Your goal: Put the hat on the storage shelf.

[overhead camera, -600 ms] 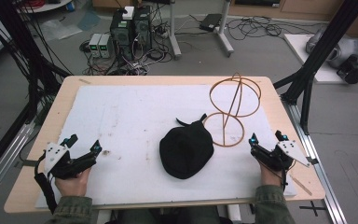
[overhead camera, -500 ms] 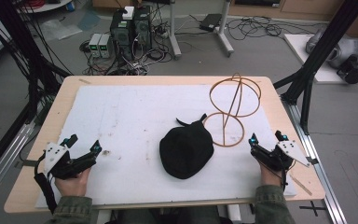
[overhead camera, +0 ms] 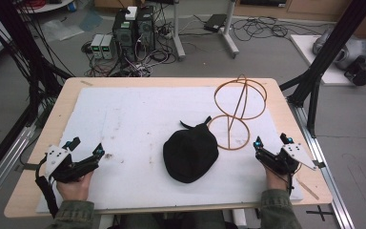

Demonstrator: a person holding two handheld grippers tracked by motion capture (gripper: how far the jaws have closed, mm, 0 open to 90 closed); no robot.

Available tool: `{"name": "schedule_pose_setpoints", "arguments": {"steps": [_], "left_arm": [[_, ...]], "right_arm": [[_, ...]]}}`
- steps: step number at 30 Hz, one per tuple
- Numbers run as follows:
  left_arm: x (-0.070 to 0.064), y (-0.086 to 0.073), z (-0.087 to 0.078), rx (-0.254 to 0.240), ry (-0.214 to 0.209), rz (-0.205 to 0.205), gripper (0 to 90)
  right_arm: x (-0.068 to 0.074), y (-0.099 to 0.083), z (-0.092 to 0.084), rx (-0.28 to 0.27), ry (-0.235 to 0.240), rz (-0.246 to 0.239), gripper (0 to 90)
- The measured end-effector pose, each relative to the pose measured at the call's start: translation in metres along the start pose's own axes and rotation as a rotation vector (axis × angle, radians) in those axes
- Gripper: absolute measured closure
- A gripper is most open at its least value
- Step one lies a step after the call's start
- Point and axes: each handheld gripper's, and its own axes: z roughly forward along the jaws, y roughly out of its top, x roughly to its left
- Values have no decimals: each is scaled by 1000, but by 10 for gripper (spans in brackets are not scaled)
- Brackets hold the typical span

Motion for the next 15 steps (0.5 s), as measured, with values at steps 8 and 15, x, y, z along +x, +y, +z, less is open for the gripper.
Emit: {"name": "schedule_pose_setpoints", "arguments": {"steps": [8, 15], "left_arm": [[-11, 8, 2, -39, -32, 52, 145], [-23, 12, 9, -44, -78, 77, 144]], "right_arm": [[-1, 0, -1, -1, 0, -1, 99], [-1, 0, -2, -4, -2, 1, 99]]}}
